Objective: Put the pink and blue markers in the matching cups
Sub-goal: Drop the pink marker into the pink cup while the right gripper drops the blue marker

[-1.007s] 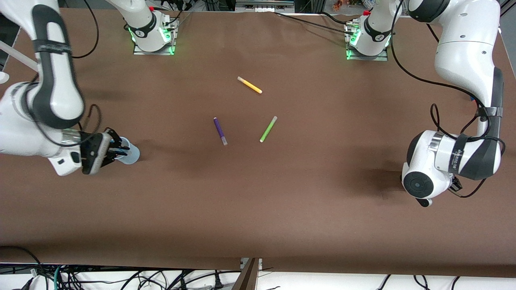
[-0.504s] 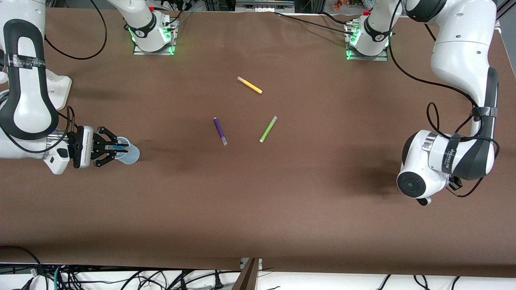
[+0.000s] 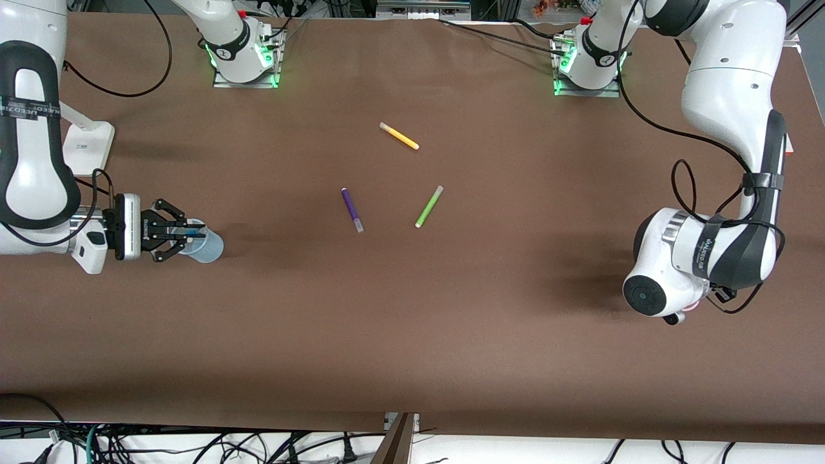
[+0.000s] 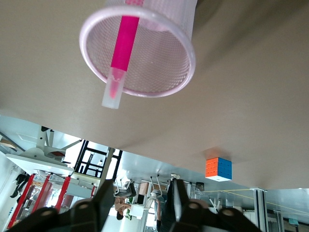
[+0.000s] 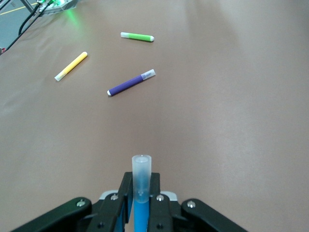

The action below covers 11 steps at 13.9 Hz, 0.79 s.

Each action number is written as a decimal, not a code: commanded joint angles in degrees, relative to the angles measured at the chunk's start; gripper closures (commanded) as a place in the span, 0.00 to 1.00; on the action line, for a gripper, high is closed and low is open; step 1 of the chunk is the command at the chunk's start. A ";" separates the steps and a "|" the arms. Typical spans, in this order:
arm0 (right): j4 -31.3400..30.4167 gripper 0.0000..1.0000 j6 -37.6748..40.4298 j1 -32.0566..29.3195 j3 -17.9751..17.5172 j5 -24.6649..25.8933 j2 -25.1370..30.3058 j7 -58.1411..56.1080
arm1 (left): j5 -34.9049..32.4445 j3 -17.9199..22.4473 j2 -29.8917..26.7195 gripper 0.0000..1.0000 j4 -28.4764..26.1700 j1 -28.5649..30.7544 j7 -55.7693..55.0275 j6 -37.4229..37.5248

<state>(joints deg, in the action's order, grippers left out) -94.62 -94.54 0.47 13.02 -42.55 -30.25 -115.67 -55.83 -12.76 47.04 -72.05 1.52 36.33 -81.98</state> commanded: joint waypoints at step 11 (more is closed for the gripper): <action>2.59 0.00 2.68 -3.19 -0.71 -5.27 -1.22 8.40 | 44.98 -1.66 -23.20 0.00 0.52 -1.70 -37.19 -0.10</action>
<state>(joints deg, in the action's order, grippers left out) -93.30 -93.43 -1.61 12.99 -46.91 -32.42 -113.19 -16.39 -14.20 28.31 -68.43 -1.33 3.76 -80.81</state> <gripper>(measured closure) 0.366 0.000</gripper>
